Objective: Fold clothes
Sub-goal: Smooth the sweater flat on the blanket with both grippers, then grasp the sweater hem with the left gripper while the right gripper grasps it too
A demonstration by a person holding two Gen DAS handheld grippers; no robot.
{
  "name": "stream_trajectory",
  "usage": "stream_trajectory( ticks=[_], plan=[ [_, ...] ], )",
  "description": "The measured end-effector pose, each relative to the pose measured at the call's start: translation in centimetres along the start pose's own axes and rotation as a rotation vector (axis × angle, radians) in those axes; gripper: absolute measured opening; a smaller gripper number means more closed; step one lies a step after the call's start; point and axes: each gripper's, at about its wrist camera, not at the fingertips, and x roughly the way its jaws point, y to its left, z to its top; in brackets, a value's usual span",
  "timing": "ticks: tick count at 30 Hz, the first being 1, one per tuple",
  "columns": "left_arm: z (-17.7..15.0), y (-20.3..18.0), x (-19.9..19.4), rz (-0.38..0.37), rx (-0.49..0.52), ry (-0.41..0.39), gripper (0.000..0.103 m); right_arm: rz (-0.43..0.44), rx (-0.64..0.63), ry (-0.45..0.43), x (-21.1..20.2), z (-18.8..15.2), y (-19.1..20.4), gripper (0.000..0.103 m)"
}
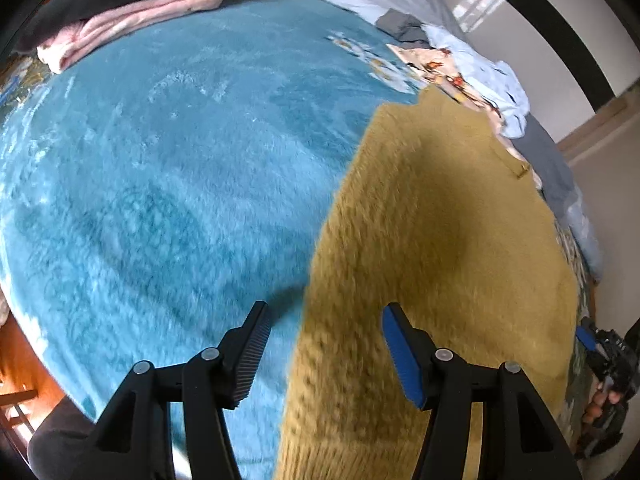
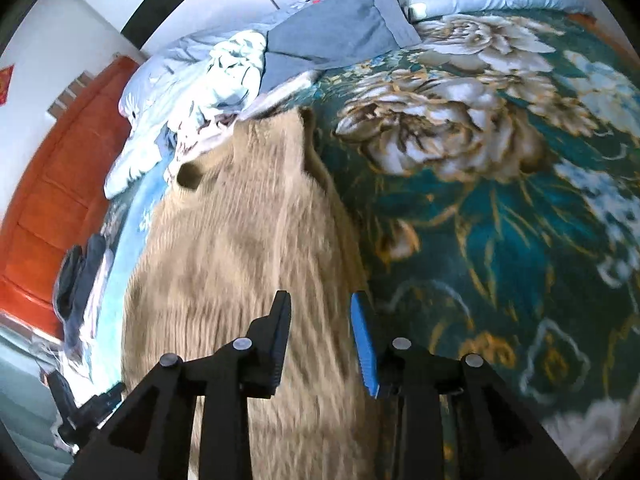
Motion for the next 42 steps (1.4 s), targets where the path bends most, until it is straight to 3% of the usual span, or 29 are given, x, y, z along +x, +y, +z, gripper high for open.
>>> stream_trajectory(
  ticks=[5,12,14,17,21,22,24,28,30,39,42],
  plan=[
    [3.1,-1.5,1.6,0.001,0.002,0.013,0.062,0.041,0.035,0.005,3.2,2.4,-0.5,0.033],
    [5.1,-2.6,2.7,0.073,0.043,0.010,0.062,-0.066,-0.011,0.051,5.7,3.1,-1.4,0.031],
    [5.6,-3.0,2.0,0.067,0.062,-0.011,0.062,-0.051,0.006,0.050,5.6,3.6,-1.8,0.031],
    [6.5,-3.8,0.9,0.055,0.092,-0.044,0.062,-0.013,-0.041,-0.014,4.3,5.2,-0.4,0.032],
    [9.5,-6.1,0.6,0.017,0.143,-0.061,0.062,0.000,-0.144,-0.025,5.8,9.2,3.0,0.034],
    [10.4,-6.7,1.0,0.015,0.157,-0.055,0.062,0.001,-0.168,-0.019,6.7,10.2,3.9,0.039],
    [12.1,-7.6,2.0,0.015,0.189,-0.044,0.062,-0.001,-0.216,-0.008,8.6,11.7,5.4,0.046],
    [14.6,-9.9,4.9,0.045,0.238,-0.020,0.062,-0.057,-0.295,0.025,12.7,14.3,7.1,0.046],
    [16.1,-10.9,6.6,0.025,0.237,-0.004,0.062,-0.084,-0.306,0.032,13.8,15.0,7.2,0.046],
    [22.2,-15.3,13.8,-0.040,0.287,0.049,0.066,-0.092,-0.207,0.048,17.9,17.8,4.8,0.047],
    [24.0,-16.4,15.8,-0.036,0.329,0.059,0.067,-0.056,-0.194,0.039,18.1,17.8,4.3,0.054]
  ],
)
